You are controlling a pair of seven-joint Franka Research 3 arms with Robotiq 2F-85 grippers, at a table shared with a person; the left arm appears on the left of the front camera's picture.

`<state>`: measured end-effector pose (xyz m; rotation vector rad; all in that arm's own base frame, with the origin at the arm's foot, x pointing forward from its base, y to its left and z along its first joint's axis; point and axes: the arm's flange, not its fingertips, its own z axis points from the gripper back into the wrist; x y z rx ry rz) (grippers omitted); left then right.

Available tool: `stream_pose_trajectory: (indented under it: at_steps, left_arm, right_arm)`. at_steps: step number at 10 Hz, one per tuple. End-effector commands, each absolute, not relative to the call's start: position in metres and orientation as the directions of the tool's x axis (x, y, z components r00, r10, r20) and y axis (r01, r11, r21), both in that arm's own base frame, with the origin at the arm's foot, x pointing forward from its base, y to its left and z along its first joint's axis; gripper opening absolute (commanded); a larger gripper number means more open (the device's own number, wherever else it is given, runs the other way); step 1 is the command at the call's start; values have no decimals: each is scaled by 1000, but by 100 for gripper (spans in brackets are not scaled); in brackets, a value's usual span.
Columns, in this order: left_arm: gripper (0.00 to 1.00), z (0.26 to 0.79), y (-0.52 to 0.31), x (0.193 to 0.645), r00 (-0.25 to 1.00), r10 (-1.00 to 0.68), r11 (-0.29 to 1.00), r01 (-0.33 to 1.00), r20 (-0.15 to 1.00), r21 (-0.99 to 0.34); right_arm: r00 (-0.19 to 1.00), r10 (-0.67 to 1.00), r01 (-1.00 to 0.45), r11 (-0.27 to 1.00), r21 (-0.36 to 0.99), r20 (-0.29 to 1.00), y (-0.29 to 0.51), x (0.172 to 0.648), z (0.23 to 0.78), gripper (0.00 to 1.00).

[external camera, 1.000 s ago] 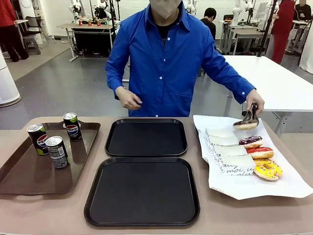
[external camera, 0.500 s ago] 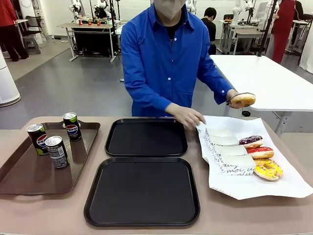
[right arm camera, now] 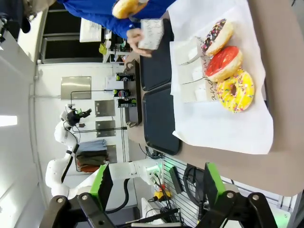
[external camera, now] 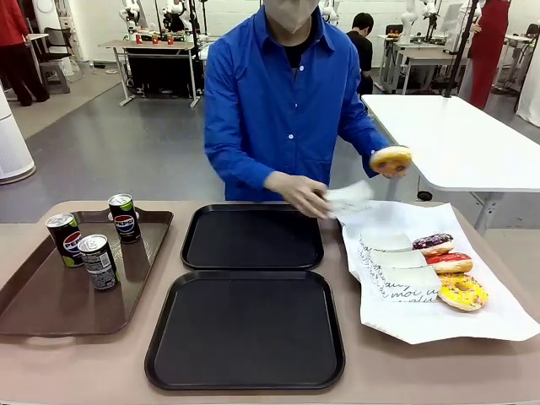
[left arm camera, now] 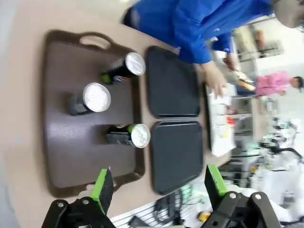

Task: Set up donuts and drinks on trays.
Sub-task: Pick up one Pepsi coke and place it on the Flat Tray.

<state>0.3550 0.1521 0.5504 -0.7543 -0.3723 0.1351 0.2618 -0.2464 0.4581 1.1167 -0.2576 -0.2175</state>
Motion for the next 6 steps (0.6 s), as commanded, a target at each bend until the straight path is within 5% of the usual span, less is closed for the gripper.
stream_pose_trajectory:
  at_steps: [1, 4, 6]
  left_arm:
    - [100, 585, 128, 369, 976, 154, 869, -59, 155, -491]
    - [100, 592, 46, 389, 997, 71, 963, -62, 22, -263]
    - [100, 568, -7, 409, 998, 43, 987, -35, 44, -157]
  right_arm:
    - [952, -290, 41, 424, 905, 93, -248, 259, 457, 100]
    - [952, -290, 41, 424, 905, 93, -248, 259, 457, 100]
    - [952, -290, 41, 424, 905, 93, -248, 259, 457, 100]
